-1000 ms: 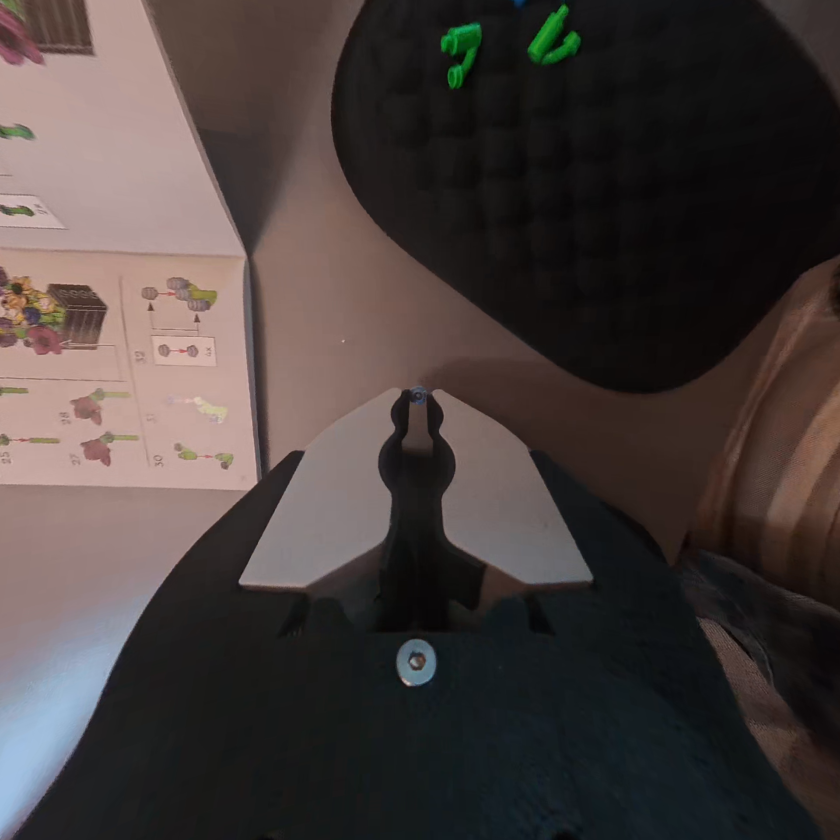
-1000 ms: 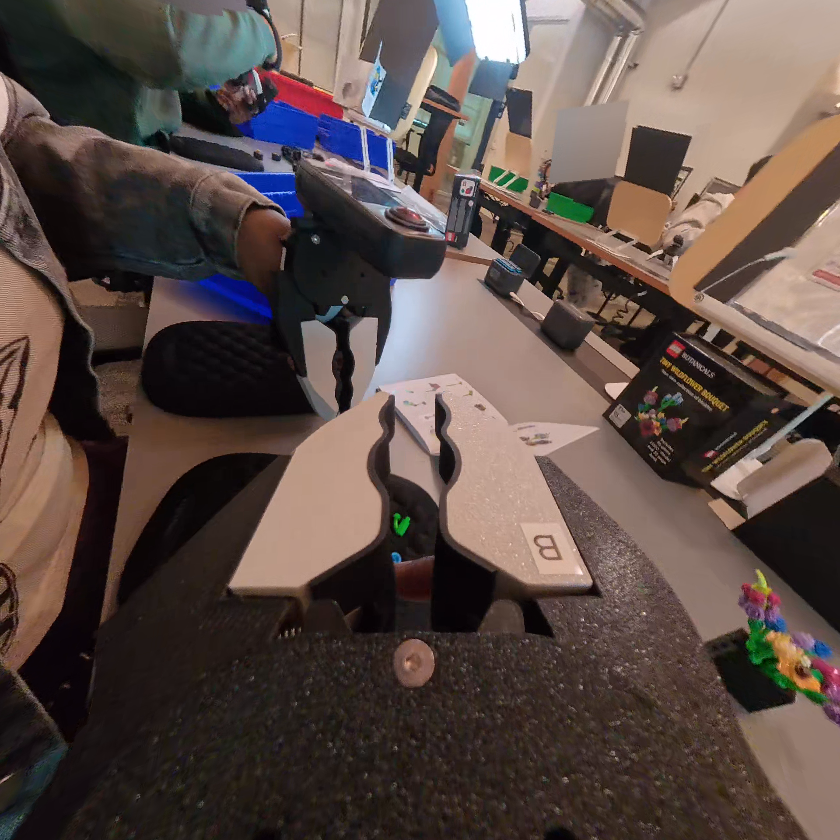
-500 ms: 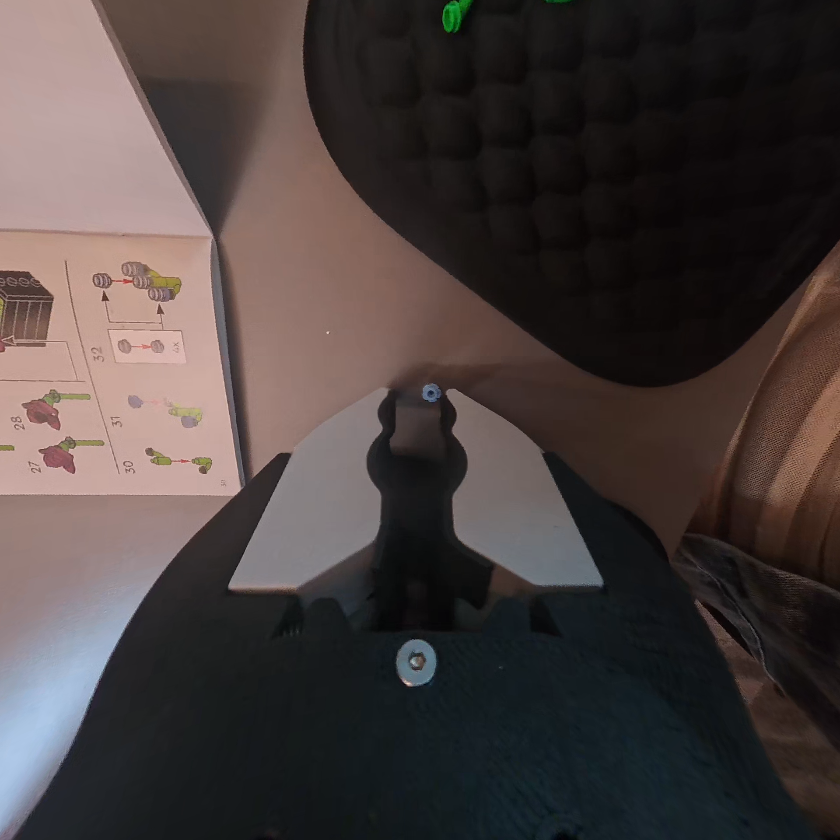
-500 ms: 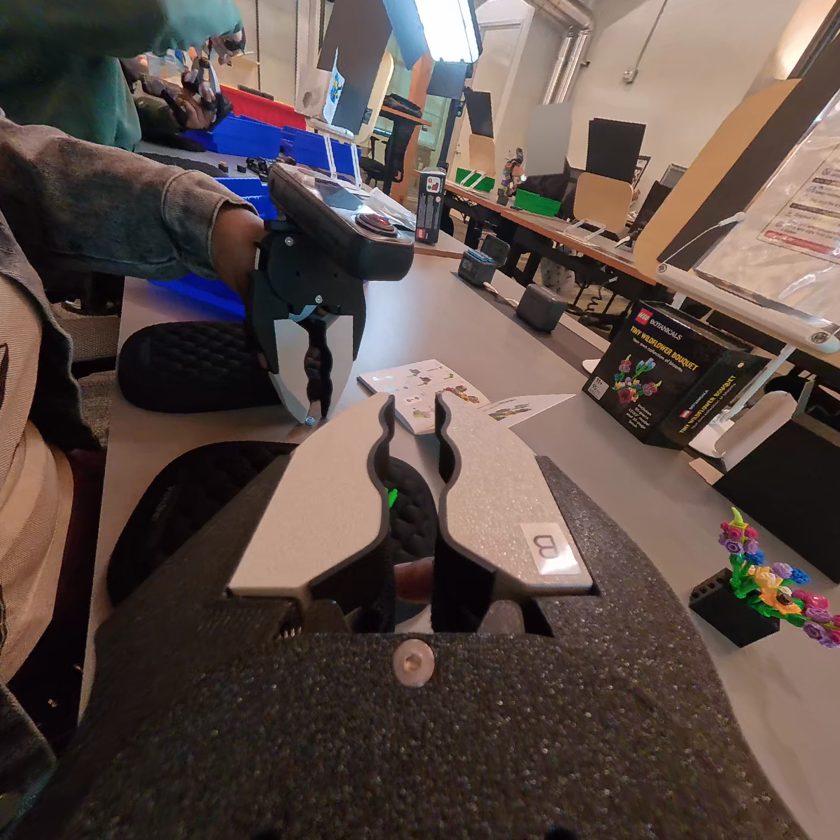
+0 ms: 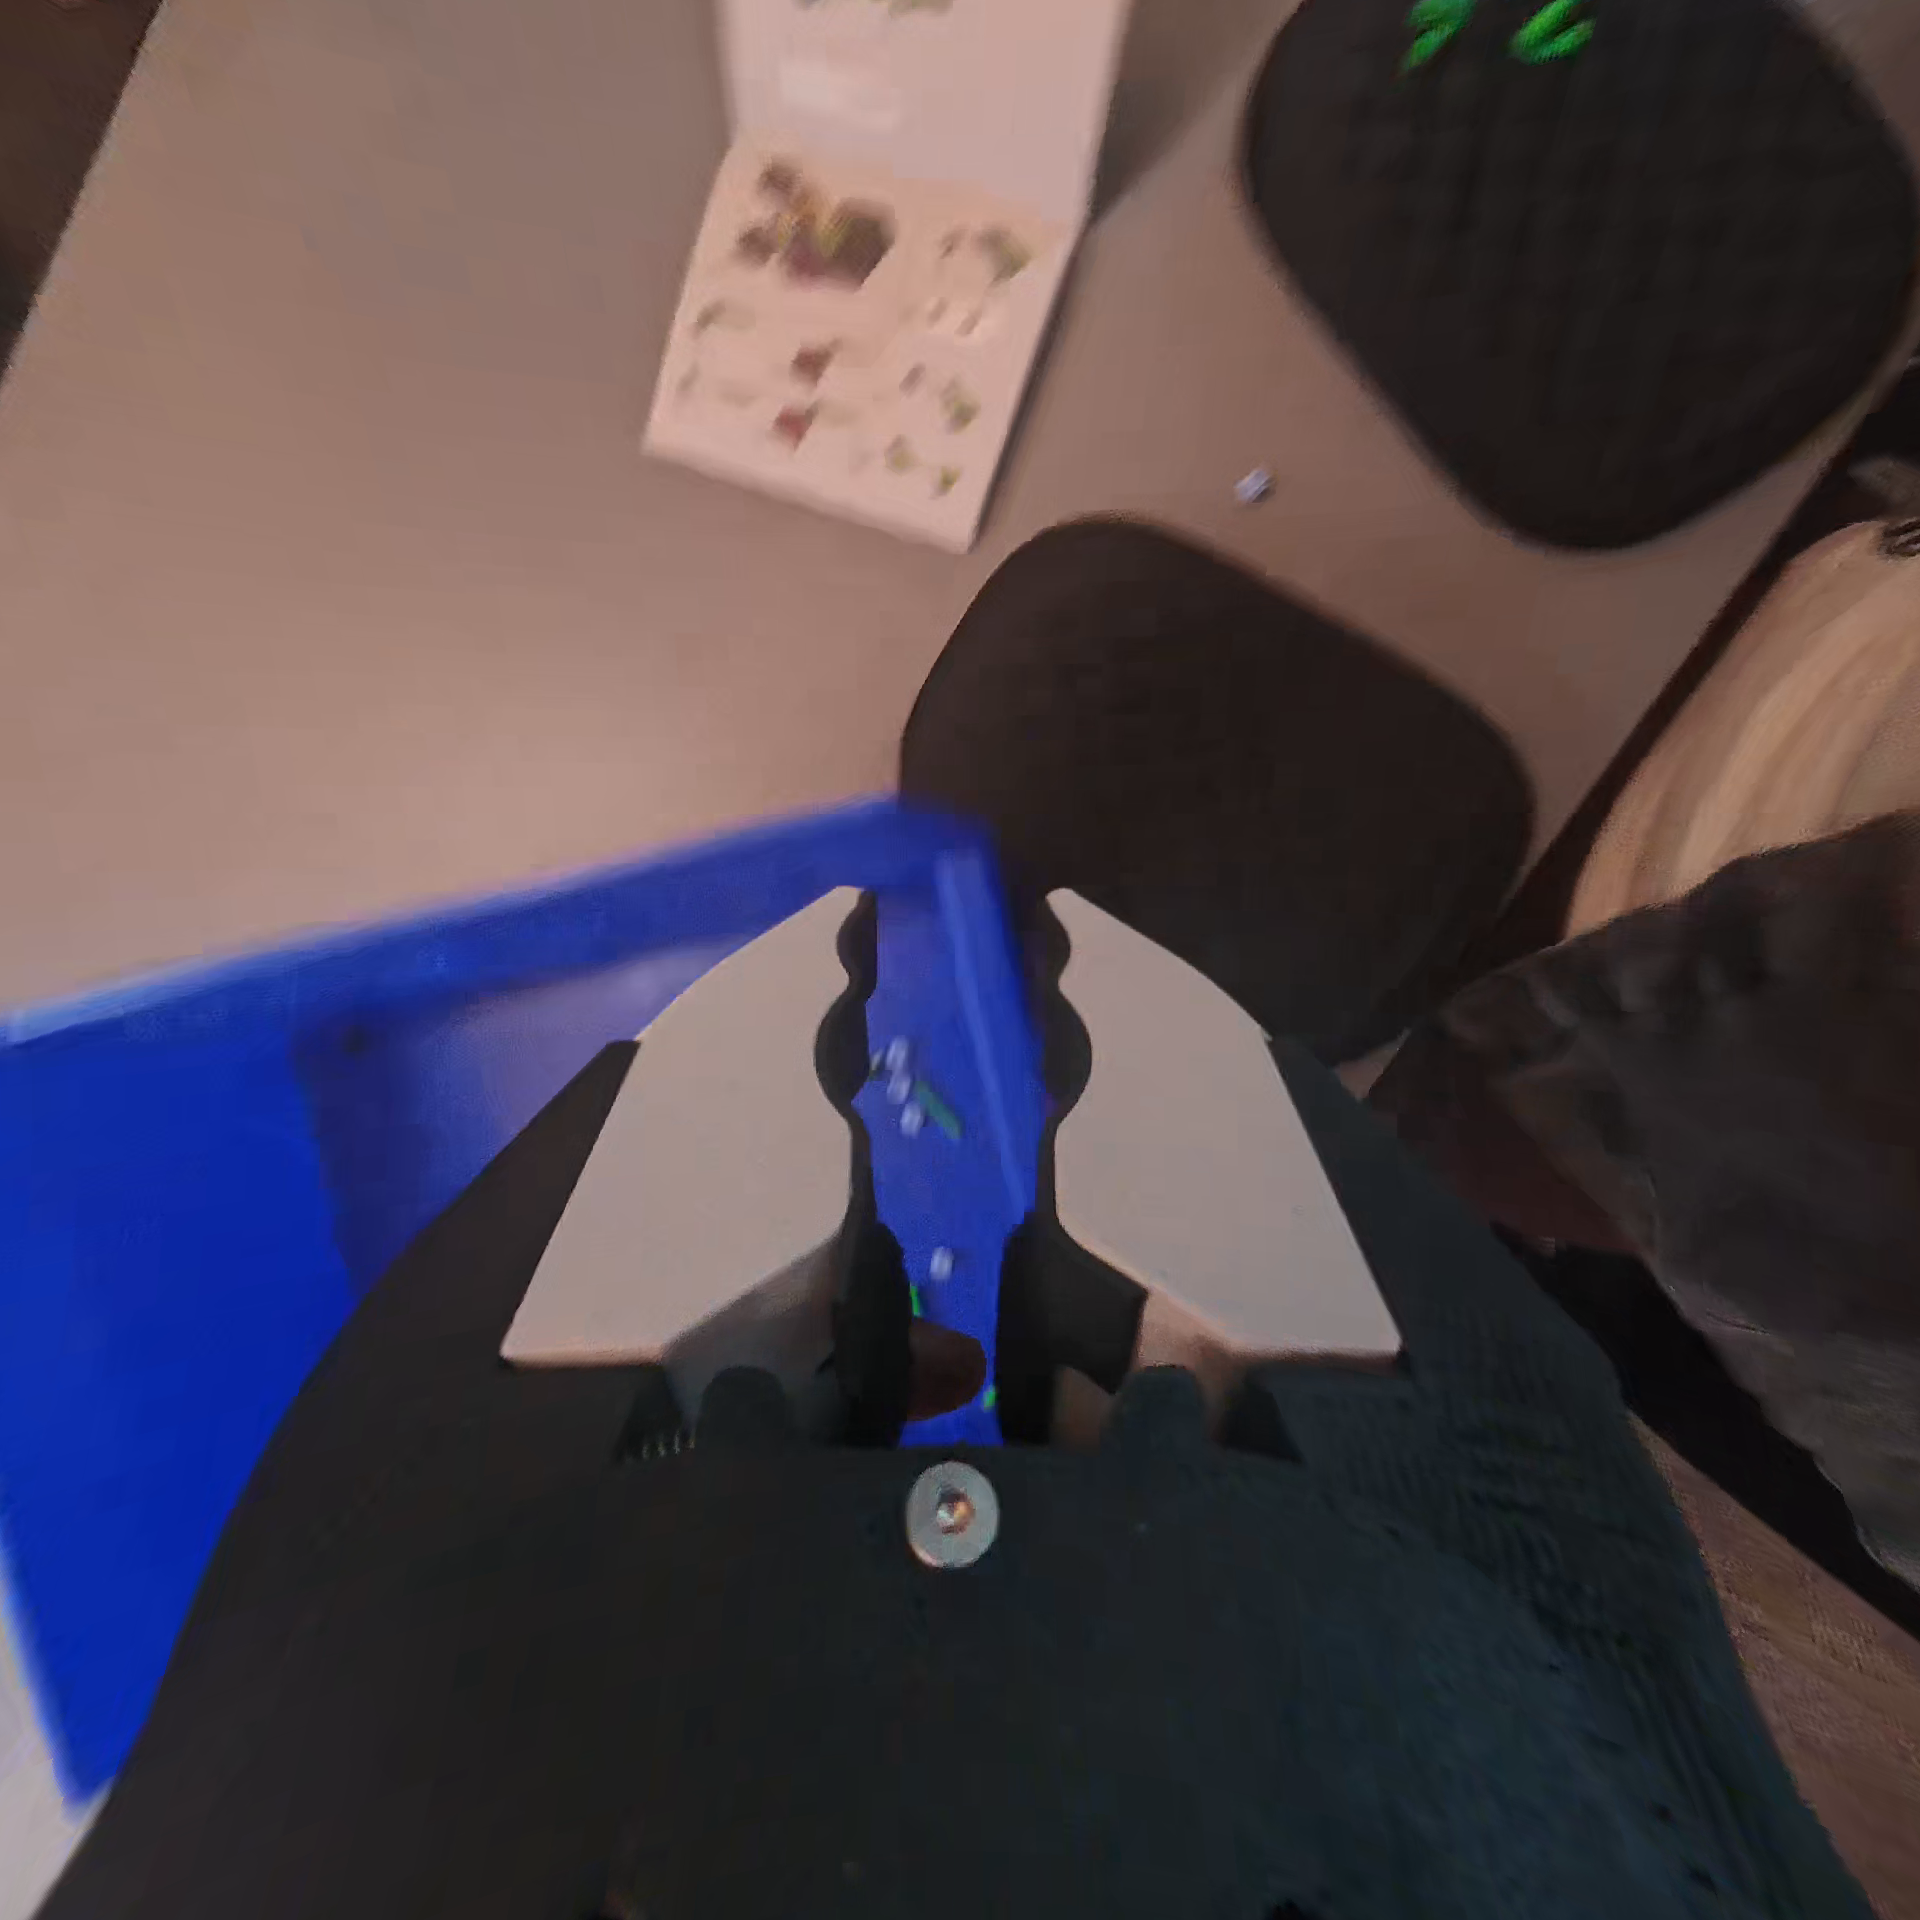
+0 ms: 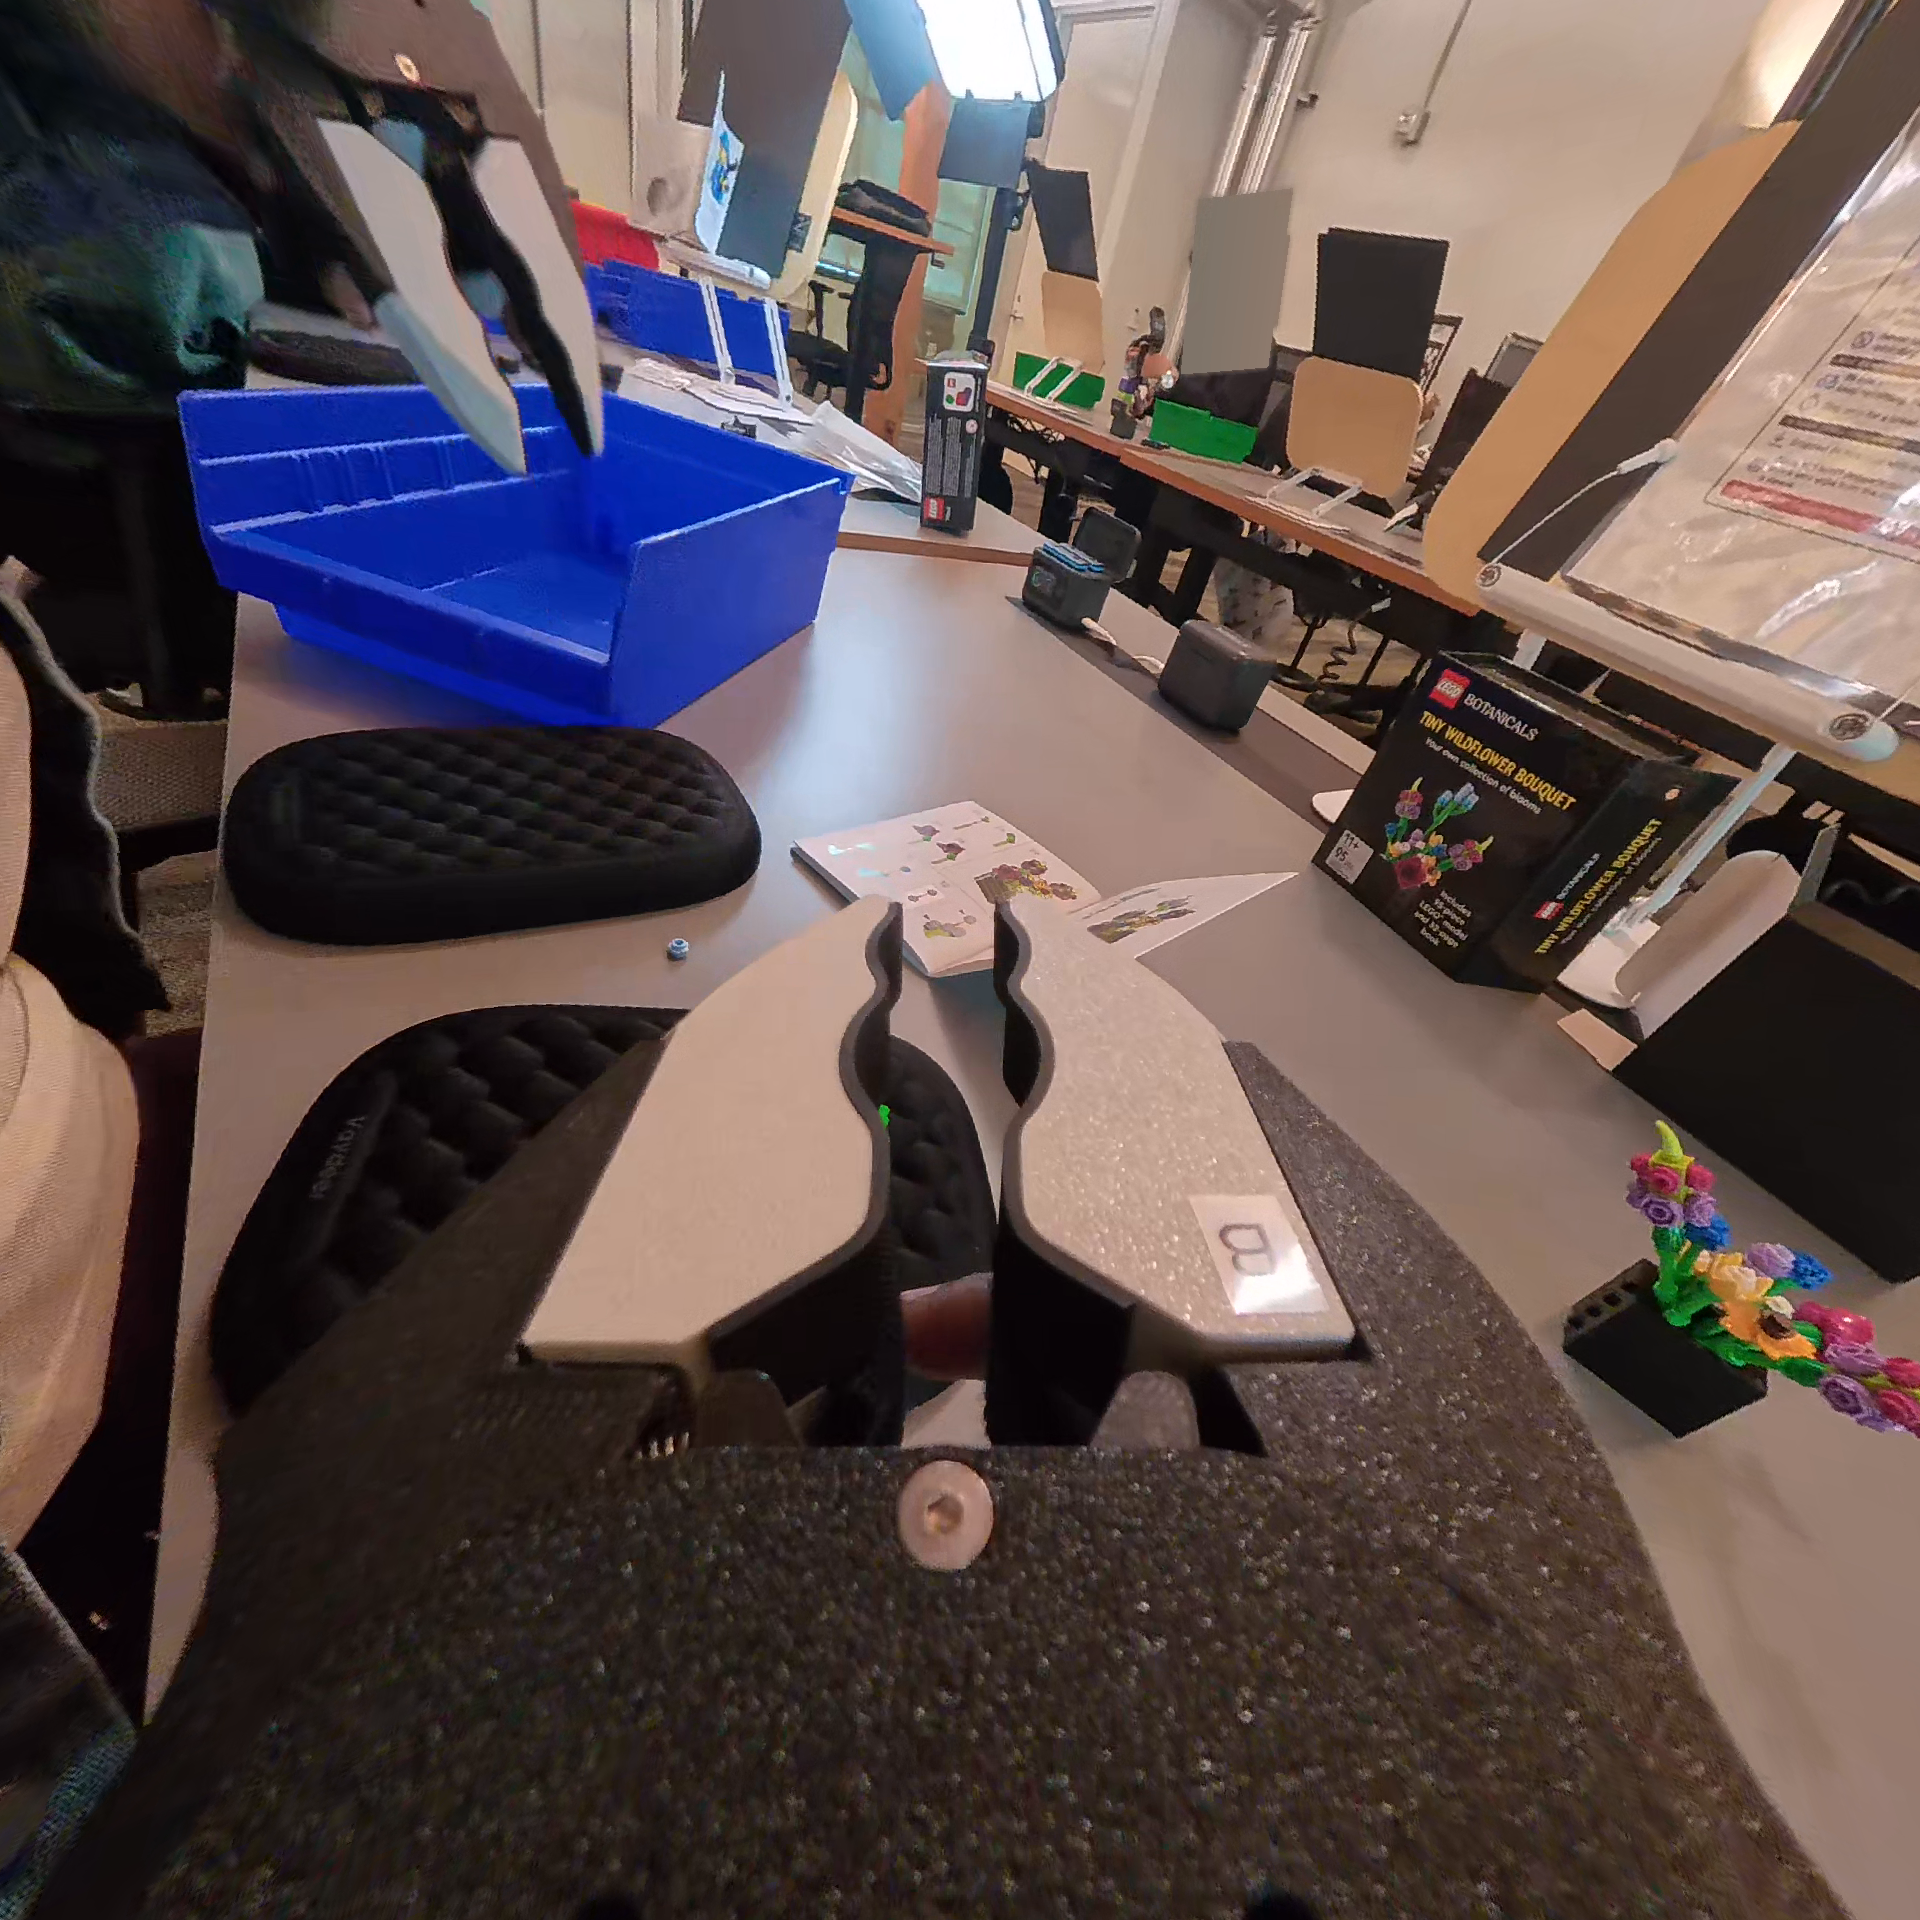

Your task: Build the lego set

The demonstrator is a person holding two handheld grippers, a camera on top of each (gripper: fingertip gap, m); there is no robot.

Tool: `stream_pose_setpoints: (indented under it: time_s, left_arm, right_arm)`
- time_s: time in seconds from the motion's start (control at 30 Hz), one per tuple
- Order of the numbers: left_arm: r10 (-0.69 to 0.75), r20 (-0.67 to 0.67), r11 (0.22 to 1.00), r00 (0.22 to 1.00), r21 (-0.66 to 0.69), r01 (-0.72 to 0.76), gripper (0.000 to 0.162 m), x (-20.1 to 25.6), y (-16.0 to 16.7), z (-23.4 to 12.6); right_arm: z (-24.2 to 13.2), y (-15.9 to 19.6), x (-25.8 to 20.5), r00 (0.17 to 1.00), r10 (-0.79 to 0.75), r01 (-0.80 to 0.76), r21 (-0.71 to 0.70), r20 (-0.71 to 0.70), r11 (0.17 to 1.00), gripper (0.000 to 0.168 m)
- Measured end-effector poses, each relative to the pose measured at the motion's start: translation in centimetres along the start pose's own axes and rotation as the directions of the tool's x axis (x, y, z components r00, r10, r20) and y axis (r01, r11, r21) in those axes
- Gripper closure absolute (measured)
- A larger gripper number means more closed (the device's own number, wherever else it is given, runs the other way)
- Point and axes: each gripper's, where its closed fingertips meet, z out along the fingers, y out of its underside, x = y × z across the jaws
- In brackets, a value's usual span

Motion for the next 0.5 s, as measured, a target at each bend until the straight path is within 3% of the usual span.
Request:
stream_pose_setpoints:
  time_s: [0.1,0.23,0.5]
  left_arm:
    - [-0.092,0.02,0.988,0.996,-0.122,0.094,0.133,-2.3,5.3,0.0]
    - [-0.076,-0.047,0.97,0.996,-0.233,0.063,0.138,-2.6,9.5,3.1]
    - [-0.063,-0.132,0.944,0.989,-0.328,0.016,0.141,-1.6,12.1,6.2]
  right_arm:
    - [0.5,0.4,0.1,1.0,0.01,-0.01,-0.012,0.006,1.0,0.152]
    - [1.2,0.3,-0.2,1.0,0.002,-0.002,-0.025,0.022,1.0,0.152]
    - [1.1,0.8,0.0,1.0,0.004,-0.004,-0.055,0.005,0.998,0.152]
